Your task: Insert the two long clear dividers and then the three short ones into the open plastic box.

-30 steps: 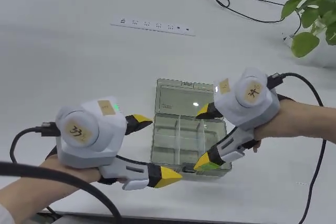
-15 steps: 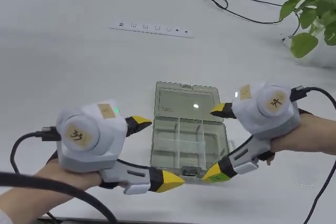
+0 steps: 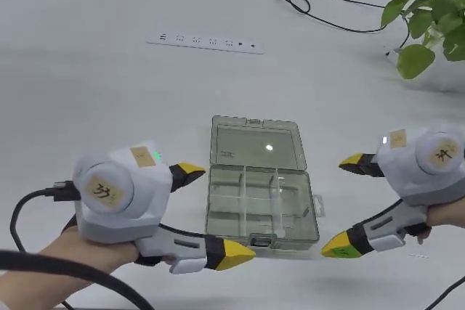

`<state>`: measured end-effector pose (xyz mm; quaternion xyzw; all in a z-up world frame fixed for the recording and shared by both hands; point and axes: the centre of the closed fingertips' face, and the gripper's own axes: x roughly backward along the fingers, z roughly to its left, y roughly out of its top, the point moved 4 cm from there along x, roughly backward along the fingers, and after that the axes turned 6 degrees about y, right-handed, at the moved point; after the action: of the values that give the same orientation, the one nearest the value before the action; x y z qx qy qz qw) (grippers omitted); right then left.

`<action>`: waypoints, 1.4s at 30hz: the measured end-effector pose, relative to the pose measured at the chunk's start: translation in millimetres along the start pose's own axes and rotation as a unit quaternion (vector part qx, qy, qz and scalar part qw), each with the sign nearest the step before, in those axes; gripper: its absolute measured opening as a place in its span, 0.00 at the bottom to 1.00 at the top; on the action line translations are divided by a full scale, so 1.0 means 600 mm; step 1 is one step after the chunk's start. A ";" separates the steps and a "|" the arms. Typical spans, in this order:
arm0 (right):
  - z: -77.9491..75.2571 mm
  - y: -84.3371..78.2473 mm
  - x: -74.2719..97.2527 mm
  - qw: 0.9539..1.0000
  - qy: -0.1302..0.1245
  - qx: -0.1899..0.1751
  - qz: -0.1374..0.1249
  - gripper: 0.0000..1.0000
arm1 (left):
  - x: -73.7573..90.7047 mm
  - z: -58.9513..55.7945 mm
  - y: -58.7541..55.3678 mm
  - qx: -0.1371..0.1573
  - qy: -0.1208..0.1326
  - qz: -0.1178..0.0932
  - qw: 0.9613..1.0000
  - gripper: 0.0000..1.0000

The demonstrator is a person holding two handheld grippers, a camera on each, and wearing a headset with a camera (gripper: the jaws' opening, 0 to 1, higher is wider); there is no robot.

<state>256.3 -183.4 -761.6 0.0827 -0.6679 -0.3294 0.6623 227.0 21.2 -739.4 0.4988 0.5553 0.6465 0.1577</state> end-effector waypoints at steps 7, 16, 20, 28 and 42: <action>-0.015 -0.056 0.033 0.999 -0.019 -0.015 0.033 0.93 | 0.001 0.004 0.000 0.001 0.005 -0.001 1.000 0.90; -0.027 -0.113 0.062 0.997 -0.032 -0.028 0.072 0.90 | 0.003 0.002 -0.005 0.004 0.008 0.000 1.000 0.92; -0.027 -0.140 0.072 0.994 -0.028 -0.012 0.107 0.89 | 0.004 0.002 -0.006 0.006 0.010 0.000 1.000 0.91; -0.032 -0.177 0.076 0.984 -0.007 0.044 0.174 0.80 | 0.010 0.006 -0.006 0.005 0.015 0.002 1.000 0.91; -0.043 -0.198 0.065 0.977 0.033 0.071 0.201 0.52 | 0.022 0.008 -0.016 0.011 0.024 0.008 1.000 0.90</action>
<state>237.8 -304.6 -797.1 0.0044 -0.6706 -0.1388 0.7287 221.4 37.0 -742.0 0.4892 0.5617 0.6536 0.1339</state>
